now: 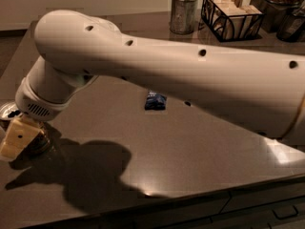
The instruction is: Move orange can near rxbar blueberry
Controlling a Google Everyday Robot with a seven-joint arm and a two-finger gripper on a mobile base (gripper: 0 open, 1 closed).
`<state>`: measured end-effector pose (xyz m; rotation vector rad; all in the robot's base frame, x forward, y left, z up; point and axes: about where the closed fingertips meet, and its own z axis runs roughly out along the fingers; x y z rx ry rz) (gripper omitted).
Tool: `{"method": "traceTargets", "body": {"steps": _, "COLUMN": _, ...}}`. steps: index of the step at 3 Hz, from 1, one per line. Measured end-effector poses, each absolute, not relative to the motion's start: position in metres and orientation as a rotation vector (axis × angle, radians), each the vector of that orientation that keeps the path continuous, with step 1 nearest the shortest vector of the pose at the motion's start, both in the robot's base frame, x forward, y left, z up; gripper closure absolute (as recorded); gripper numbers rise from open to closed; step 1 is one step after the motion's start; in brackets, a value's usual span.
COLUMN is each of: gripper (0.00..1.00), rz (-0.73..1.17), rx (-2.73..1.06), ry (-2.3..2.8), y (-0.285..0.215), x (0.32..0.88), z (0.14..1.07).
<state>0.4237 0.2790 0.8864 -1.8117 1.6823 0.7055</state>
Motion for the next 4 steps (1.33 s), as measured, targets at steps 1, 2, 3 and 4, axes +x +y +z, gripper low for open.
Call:
{"method": "traceTargets", "body": {"steps": 1, "gripper": 0.39, "rz": 0.726, "rx": -1.815, "ry": 1.657, "y": 0.291, "x": 0.419, "z": 0.888}}
{"method": "traceTargets", "body": {"steps": 2, "gripper": 0.63, "rz": 0.717, "rx": -1.802, "ry": 1.640, "y": 0.290, "x": 0.416, "z": 0.897}}
{"method": "traceTargets", "body": {"steps": 3, "gripper": 0.87, "rz": 0.651, "rx": -1.765, "ry": 1.646, "y": 0.269, "x": 0.421, "z": 0.918}}
{"method": "traceTargets", "body": {"steps": 4, "gripper": 1.00, "rz": 0.580, "rx": -1.704, "ry": 1.663, "y": 0.235, "x": 0.432, "z": 0.942}}
